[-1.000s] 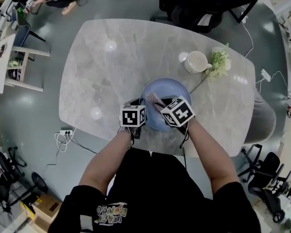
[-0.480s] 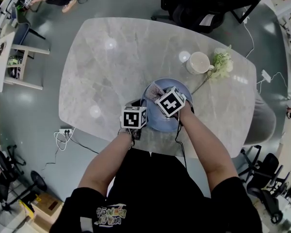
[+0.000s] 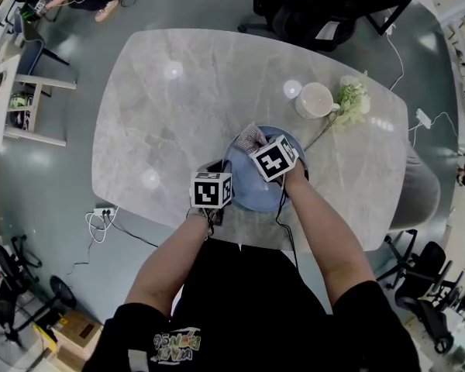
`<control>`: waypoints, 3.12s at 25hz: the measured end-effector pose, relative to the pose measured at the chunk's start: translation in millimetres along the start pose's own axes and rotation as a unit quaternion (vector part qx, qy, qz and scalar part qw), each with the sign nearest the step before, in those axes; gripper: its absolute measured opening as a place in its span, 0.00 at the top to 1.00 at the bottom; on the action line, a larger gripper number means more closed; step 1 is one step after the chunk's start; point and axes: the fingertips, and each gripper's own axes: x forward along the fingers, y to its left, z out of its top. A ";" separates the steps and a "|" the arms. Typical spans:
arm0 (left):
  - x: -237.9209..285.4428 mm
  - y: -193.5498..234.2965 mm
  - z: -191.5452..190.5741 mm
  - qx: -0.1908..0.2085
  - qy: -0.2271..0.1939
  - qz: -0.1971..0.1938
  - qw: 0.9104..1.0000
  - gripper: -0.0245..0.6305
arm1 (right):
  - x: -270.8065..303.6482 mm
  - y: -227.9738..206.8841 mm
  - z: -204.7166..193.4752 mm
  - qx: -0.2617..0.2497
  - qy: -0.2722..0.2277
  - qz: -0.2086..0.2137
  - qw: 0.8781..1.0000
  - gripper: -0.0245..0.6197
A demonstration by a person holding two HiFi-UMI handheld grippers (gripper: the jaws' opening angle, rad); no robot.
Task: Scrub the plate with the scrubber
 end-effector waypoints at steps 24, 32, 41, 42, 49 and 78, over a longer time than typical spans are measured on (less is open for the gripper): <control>-2.2 -0.3 0.1 0.002 -0.009 0.013 1.000 0.90 | -40.2 -68.1 -41.3 0.009 0.014 -0.094 0.995 0.85; -1.9 0.5 2.2 0.002 -0.013 0.017 1.000 0.90 | -55.3 -72.2 -62.1 0.019 0.009 -0.098 0.995 0.85; -1.8 2.2 2.9 -0.020 -0.026 0.025 0.999 0.90 | -68.1 -63.9 -95.2 0.053 -0.012 -0.091 0.994 0.85; -2.2 2.3 3.4 -0.023 -0.028 0.026 0.999 0.90 | -69.2 -61.3 -97.9 0.056 -0.014 -0.090 0.994 0.85; -3.8 2.2 3.6 -0.040 -0.033 0.030 0.998 0.91 | -75.7 -34.5 -113.9 0.083 -0.033 -0.063 0.994 0.85; -2.4 1.8 3.7 -0.062 -0.041 0.027 0.997 0.90 | -34.7 84.3 -87.3 0.078 -0.038 0.056 0.995 0.85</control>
